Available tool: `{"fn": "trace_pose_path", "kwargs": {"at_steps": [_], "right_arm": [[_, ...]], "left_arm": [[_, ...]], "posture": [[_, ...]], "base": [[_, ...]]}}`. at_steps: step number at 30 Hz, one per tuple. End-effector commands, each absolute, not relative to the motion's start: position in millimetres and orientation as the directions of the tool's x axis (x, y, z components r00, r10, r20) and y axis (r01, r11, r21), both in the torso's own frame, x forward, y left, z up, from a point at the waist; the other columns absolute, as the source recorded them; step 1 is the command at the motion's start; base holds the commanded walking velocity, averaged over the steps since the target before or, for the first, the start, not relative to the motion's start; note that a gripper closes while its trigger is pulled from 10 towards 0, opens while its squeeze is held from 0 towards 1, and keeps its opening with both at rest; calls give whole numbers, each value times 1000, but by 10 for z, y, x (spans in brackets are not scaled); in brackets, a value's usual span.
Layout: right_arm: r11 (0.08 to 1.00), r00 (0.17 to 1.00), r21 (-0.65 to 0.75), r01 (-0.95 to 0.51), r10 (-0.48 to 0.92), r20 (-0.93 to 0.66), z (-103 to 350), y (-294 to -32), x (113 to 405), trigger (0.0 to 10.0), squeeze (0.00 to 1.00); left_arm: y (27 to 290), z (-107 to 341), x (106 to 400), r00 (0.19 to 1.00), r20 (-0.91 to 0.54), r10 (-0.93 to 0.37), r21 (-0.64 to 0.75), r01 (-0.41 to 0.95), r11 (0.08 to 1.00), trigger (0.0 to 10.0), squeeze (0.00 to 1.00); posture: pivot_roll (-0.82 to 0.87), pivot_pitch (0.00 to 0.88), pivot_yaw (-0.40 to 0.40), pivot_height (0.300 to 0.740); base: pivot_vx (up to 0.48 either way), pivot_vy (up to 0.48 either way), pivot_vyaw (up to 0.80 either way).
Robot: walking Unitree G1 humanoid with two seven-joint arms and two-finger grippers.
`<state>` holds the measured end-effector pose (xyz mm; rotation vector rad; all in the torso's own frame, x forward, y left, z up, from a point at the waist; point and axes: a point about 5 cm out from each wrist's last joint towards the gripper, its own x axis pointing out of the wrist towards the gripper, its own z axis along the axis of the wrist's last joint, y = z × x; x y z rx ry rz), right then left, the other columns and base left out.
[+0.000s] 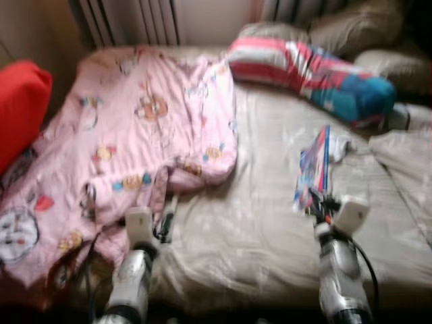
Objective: Clean up the room
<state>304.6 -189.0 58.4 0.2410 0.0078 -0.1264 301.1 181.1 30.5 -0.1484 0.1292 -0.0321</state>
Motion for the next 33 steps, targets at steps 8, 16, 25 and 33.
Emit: {"fn": "trace_pose_path", "kwargs": {"at_steps": [8, 16, 25, 33], "right_arm": [[960, 988, 238, 147, -152, 3, 640, -1963, 3049, 10000, 0], [961, 989, 236, 145, -149, 1, 634, -1949, 3048, 10000, 0], [963, 990, 229, 141, -143, -11, 620, -1938, 3051, 10000, 0], [963, 989, 223, 148, -147, -21, 608, -1940, 3053, 10000, 0]], "left_arm": [[1730, 227, 2956, 987, -152, -59, -168, 33, 985, 10000, 0], [1732, 226, 2955, 987, -153, -56, -165, 30, 986, 10000, 0], [1736, 219, 2953, 986, -161, -50, -164, 24, 986, 10000, 0], [1718, 220, 2958, 985, -161, -56, -172, 28, 985, 10000, 0]], "posture": [[-101, 165, 15, 740], [-97, 172, 14, 740], [-95, 179, 17, 740], [-93, 182, 18, 740]], "base": [[0, -382, 0], [0, -287, 0], [0, 0, 0], [0, 0, 0]]}}
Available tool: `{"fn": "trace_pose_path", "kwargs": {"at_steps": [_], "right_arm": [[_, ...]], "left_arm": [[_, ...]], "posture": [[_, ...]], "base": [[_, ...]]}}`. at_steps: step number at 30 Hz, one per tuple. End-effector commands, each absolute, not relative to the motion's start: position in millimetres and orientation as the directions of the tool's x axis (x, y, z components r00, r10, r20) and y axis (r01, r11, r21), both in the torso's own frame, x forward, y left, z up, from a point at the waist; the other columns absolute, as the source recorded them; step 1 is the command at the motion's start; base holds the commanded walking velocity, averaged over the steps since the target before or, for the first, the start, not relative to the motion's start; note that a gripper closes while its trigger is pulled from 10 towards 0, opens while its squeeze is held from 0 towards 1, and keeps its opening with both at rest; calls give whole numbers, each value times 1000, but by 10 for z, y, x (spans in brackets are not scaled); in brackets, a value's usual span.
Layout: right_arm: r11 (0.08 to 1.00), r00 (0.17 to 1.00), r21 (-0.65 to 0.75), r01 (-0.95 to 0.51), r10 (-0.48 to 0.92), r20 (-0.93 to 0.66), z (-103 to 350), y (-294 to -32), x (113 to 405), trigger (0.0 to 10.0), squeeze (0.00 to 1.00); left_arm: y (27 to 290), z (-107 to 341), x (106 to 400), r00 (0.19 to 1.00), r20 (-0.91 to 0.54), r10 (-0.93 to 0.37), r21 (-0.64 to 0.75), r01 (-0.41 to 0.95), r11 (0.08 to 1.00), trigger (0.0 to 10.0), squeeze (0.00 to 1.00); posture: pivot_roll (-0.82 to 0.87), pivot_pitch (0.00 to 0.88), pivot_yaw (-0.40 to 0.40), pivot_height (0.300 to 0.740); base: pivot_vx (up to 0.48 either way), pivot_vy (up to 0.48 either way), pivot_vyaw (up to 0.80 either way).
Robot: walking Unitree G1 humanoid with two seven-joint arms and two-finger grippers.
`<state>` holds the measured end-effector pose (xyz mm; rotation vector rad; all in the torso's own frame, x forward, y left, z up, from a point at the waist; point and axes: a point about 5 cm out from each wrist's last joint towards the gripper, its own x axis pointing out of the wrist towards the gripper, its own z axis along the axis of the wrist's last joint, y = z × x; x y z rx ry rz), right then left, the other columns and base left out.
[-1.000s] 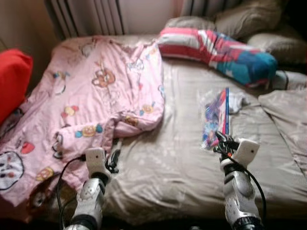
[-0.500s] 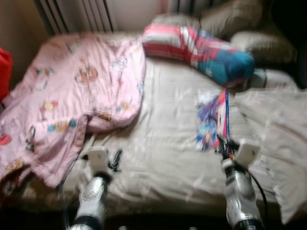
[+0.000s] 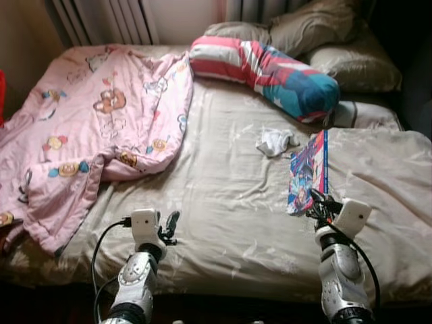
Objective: Clean up the room
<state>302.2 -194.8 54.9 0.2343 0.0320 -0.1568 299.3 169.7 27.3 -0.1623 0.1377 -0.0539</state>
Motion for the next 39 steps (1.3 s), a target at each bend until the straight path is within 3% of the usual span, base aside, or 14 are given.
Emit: {"fn": "trace_pose_path", "kwargs": {"at_steps": [1, 11, 23, 30, 39], "right_arm": [[963, 989, 222, 149, -148, -23, 605, -1941, 3053, 10000, 0], [966, 989, 215, 147, -140, -46, 579, -1916, 3059, 10000, 0], [966, 989, 212, 151, -144, -46, 581, -1906, 3065, 10000, 0], [967, 989, 213, 143, -133, -60, 566, -1879, 3075, 10000, 0], [969, 990, 203, 140, -129, -65, 554, -1844, 3073, 10000, 0]], "left_arm": [[1716, 221, 2959, 985, -162, -56, -172, 28, 985, 10000, 0], [1724, 220, 2958, 985, -163, -56, -175, 27, 984, 10000, 0], [1714, 224, 2958, 985, -160, -64, -174, 35, 984, 10000, 0], [1713, 220, 2954, 985, -161, -63, -174, 35, 984, 10000, 0], [1733, 215, 2944, 985, -161, -58, -175, 29, 984, 10000, 0]], "posture": [[-93, 182, 18, 740], [-89, 194, 21, 740], [-87, 203, 21, 740], [-85, 205, 21, 740], [-81, 209, 21, 740]], "base": [[0, 0, 0], [0, 0, -461], [0, 0, 0], [251, 0, -604], [252, 0, 0]]}}
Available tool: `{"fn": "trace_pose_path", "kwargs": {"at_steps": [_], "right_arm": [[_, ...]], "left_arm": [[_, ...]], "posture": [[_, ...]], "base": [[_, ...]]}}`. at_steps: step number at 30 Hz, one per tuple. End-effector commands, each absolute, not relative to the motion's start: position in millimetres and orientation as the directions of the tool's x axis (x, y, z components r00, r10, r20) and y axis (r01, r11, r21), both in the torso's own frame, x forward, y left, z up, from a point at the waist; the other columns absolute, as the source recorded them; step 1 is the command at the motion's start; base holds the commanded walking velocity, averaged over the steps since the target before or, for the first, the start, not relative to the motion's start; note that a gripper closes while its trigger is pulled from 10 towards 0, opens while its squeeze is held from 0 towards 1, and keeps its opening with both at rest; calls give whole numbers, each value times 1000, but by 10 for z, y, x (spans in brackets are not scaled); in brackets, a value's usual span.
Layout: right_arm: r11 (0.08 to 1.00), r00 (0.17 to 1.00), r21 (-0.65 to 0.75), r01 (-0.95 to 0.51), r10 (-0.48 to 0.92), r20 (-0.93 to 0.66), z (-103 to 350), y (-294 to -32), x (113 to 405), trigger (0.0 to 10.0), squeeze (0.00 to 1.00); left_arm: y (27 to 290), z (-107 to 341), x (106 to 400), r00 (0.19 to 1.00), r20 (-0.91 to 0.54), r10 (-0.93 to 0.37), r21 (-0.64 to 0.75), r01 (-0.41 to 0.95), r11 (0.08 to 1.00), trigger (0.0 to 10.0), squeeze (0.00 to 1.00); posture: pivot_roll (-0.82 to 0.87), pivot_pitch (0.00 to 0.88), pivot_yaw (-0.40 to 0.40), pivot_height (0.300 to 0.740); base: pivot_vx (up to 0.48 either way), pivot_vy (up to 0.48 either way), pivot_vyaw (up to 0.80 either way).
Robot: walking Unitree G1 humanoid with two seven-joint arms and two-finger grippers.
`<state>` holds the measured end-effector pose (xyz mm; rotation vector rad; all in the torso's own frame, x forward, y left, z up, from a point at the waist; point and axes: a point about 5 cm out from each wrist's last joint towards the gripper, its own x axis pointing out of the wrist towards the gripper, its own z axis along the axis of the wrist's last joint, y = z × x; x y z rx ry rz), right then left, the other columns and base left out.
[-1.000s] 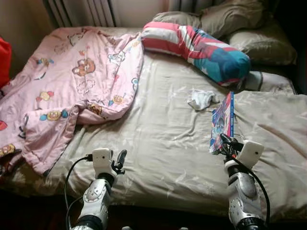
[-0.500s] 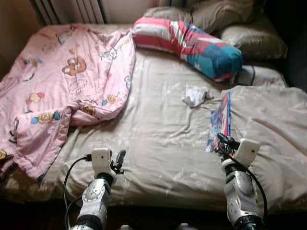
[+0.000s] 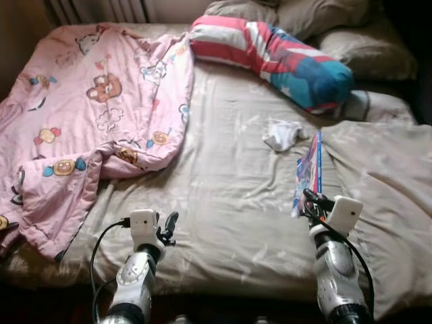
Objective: Clean up the room
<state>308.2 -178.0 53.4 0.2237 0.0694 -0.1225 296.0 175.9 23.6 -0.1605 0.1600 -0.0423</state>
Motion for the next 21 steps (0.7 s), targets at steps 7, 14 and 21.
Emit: {"fn": "trace_pose_path", "kwargs": {"at_steps": [7, 14, 21], "right_arm": [[969, 989, 203, 143, -133, -65, 557, -1853, 3076, 10000, 0], [968, 989, 203, 146, -135, -68, 550, -1854, 3073, 10000, 0], [968, 988, 203, 150, -138, -71, 539, -1848, 3071, 10000, 0]], "left_arm": [[1728, 215, 2942, 985, -161, -59, -172, 31, 985, 10000, 0], [1710, 210, 2939, 985, -162, -67, -172, 38, 984, 10000, 0], [1699, 213, 2940, 984, -161, -75, -164, 48, 985, 10000, 0]], "posture": [[-82, 209, 22, 740], [-84, 207, 23, 740], [-84, 199, 25, 740]], "base": [[0, 0, 0], [0, 0, 0], [0, 0, 0]]}}
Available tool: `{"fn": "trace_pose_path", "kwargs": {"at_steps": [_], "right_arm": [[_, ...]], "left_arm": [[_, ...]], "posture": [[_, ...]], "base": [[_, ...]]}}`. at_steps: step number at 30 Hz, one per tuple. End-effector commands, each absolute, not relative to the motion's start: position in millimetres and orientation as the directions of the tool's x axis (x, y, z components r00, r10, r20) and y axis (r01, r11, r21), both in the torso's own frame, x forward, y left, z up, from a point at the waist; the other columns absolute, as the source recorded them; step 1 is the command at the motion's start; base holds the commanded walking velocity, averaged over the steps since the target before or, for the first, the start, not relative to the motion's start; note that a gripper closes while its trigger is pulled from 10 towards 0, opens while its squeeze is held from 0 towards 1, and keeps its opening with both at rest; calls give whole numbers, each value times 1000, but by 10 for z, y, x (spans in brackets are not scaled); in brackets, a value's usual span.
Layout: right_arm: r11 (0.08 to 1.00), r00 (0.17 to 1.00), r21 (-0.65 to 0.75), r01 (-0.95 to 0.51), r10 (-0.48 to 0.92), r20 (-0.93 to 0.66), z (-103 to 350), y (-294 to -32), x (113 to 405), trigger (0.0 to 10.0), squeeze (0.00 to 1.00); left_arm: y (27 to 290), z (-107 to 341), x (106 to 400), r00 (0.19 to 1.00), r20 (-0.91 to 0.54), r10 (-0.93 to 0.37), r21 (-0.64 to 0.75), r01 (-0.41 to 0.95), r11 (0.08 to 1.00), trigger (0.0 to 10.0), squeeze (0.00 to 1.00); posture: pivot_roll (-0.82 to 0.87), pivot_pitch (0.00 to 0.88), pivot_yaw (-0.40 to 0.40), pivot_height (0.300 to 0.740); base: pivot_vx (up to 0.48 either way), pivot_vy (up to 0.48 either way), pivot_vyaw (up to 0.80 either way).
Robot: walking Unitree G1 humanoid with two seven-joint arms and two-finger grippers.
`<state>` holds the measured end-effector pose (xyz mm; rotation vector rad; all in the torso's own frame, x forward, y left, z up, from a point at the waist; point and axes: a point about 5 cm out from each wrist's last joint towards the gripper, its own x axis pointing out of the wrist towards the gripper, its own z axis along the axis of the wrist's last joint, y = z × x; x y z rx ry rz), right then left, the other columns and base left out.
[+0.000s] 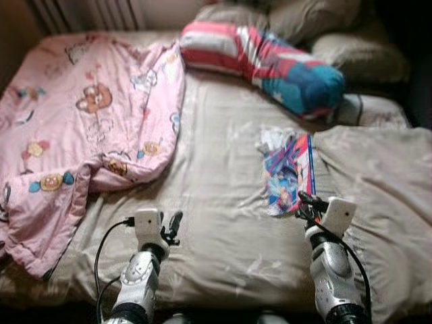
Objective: Clean up the room
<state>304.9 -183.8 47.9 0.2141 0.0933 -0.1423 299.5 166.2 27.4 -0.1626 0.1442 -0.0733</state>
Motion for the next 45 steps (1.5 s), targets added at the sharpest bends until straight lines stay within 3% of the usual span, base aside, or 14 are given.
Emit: {"fn": "trace_pose_path", "kwargs": {"at_steps": [1, 15, 19, 20, 26, 31, 38, 45], "right_arm": [[968, 988, 203, 149, -137, -73, 536, -1842, 3070, 10000, 0], [968, 989, 208, 140, -125, -83, 513, -1802, 3062, 10000, 0], [956, 976, 237, 175, -136, -173, 408, -1855, 3047, 10000, 0], [968, 956, 172, 180, -131, -263, 296, -1884, 3019, 10000, 0], [982, 924, 127, 139, -82, -373, 157, -1975, 2960, 10000, 0], [992, 927, 81, 96, -60, -369, 157, -2034, 2964, 10000, 0], [993, 975, 63, 98, -83, -208, 369, -2057, 3053, 10000, 0], [993, 965, 36, 111, -99, -243, 327, -2059, 3055, 10000, 0]], "left_arm": [[1700, 213, 2940, 984, -161, -76, -164, 49, 985, 10000, 0], [1688, 208, 2933, 984, -159, -82, -178, 53, 983, 10000, 0], [1682, 206, 2935, 983, -163, -84, -174, 56, 983, 10000, 0], [1684, 207, 2936, 983, -163, -84, -173, 56, 983, 10000, 0], [1708, 208, 2932, 983, -163, -80, -170, 52, 984, 10000, 0], [1706, 209, 2931, 983, -163, -83, -169, 56, 984, 10000, 0], [1706, 215, 2938, 983, -162, -89, -169, 61, 984, 10000, 0], [1698, 213, 2938, 982, -162, -92, -170, 64, 983, 10000, 0]], "posture": [[-84, 196, 26, 740], [-84, 184, 27, 740], [-78, 185, 29, 740], [-82, 188, 30, 740], [-81, 192, 34, 740], [-73, 194, 39, 740], [-74, 197, 46, 740], [-73, 198, 46, 716]], "base": [[0, 0, 0], [0, 0, 0], [0, 0, 0], [0, 0, 0], [0, 0, 0], [0, 0, 0], [0, 0, 0], [0, 0, 0]]}}
